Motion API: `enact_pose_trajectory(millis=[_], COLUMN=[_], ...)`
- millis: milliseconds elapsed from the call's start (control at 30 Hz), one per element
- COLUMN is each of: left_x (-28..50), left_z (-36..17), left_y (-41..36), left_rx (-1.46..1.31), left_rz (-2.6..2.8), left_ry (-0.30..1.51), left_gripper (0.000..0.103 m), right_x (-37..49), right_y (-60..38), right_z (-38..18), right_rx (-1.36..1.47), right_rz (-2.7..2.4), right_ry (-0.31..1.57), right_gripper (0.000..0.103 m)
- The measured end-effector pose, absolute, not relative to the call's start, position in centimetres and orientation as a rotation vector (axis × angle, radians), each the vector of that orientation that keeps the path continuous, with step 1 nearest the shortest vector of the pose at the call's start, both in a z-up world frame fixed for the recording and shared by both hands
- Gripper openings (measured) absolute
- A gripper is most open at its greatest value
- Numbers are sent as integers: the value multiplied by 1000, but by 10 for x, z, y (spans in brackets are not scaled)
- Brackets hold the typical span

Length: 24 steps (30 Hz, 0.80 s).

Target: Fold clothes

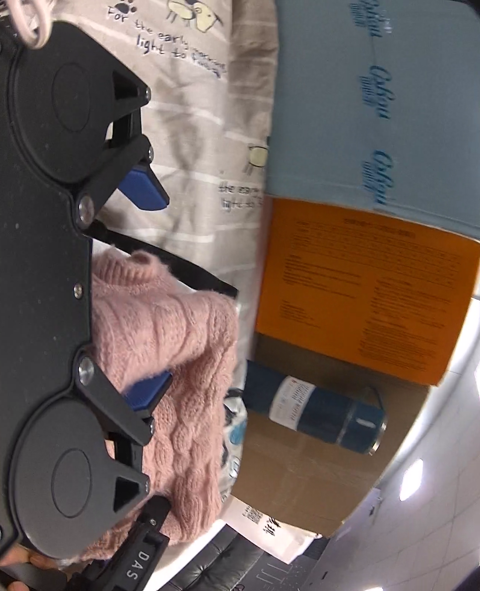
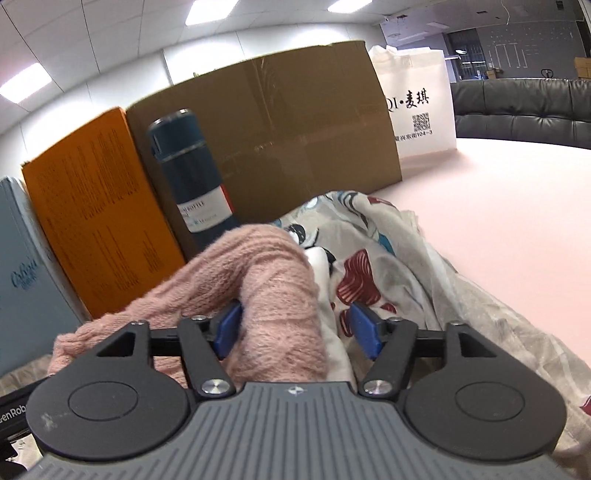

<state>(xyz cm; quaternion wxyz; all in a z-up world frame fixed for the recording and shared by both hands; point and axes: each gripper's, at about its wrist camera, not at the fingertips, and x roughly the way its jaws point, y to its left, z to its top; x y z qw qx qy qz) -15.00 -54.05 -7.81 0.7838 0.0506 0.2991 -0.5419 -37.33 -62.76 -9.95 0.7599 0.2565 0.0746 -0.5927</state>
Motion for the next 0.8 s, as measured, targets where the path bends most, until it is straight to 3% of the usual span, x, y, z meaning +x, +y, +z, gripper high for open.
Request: enact_pose_trajectory(millis=[167, 300, 400, 700, 800], left_x=[-154, -157, -155, -141, -133], left_z=[-79, -69, -58, -39, -34], left_y=[-540, -532, -524, -485, -469], left_rx=[131, 132, 147, 146, 150], left_rz=[-1162, -1173, -1194, -1219, -1212], left_ry=[613, 586, 565, 531, 516], left_gripper=[101, 103, 103, 103, 103], right_x=[-366, -379, -389, -363, -353], right_y=[-627, -615, -602, -580, -569], right_z=[-102, -97, -94, -101, -101], right_rx=[500, 514, 511, 374, 340], right_rz=[-1331, -1309, -1302, -1291, -1258], right_ry=[208, 22, -165, -202, -179], right_gripper=[70, 73, 82, 88, 101])
